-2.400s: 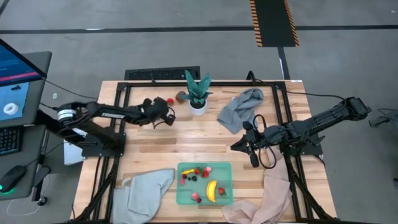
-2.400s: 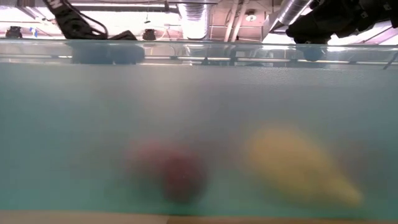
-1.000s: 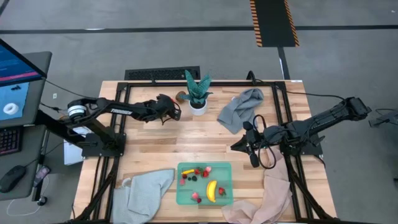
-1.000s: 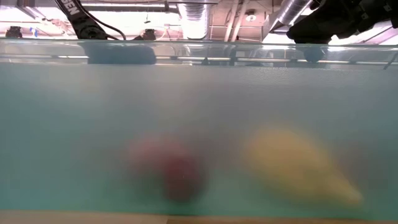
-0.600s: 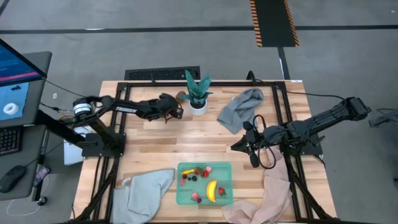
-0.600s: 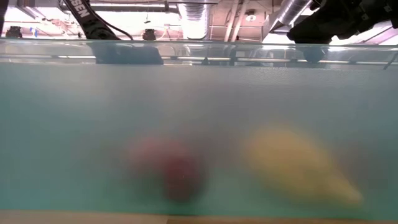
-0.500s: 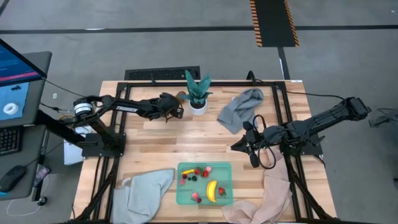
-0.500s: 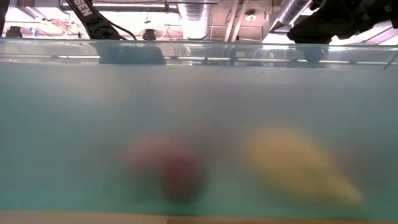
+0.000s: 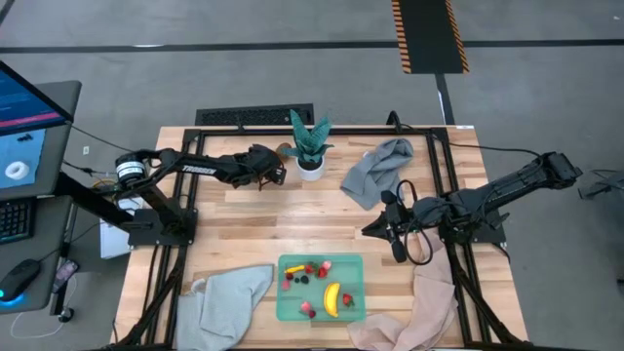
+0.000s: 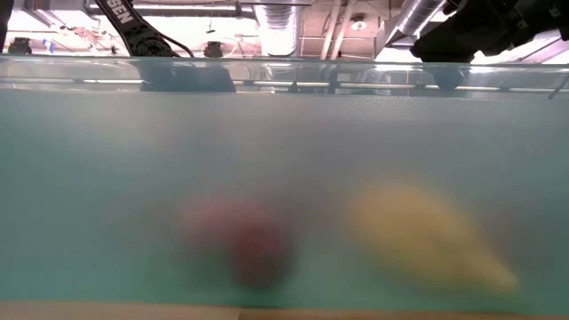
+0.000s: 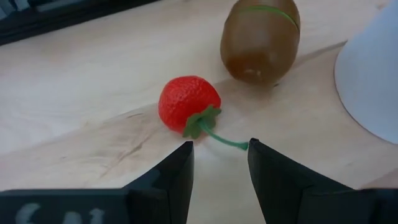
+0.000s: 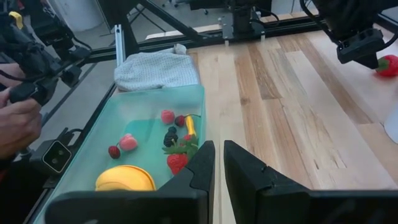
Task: Pick and placing Produce into tupperware
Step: Put the red strawberry into the green bin
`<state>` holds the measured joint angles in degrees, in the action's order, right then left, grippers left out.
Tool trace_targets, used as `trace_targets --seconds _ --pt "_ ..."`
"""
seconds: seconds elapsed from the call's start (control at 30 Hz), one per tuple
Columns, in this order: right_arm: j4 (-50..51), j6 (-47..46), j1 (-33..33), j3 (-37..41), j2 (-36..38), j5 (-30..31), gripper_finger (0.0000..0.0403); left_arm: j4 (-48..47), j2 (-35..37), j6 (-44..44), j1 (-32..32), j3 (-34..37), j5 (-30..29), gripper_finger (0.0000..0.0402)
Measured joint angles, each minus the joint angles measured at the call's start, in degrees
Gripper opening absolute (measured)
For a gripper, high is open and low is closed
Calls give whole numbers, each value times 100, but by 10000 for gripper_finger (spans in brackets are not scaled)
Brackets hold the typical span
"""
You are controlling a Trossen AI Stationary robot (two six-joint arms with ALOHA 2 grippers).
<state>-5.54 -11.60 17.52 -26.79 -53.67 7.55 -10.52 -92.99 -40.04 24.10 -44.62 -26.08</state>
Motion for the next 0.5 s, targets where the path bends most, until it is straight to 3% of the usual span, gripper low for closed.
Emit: trace_targets --seconds 0.5 --pt "2 0 0 0 0 0 59 -157 0 -34 2 2 -243 142"
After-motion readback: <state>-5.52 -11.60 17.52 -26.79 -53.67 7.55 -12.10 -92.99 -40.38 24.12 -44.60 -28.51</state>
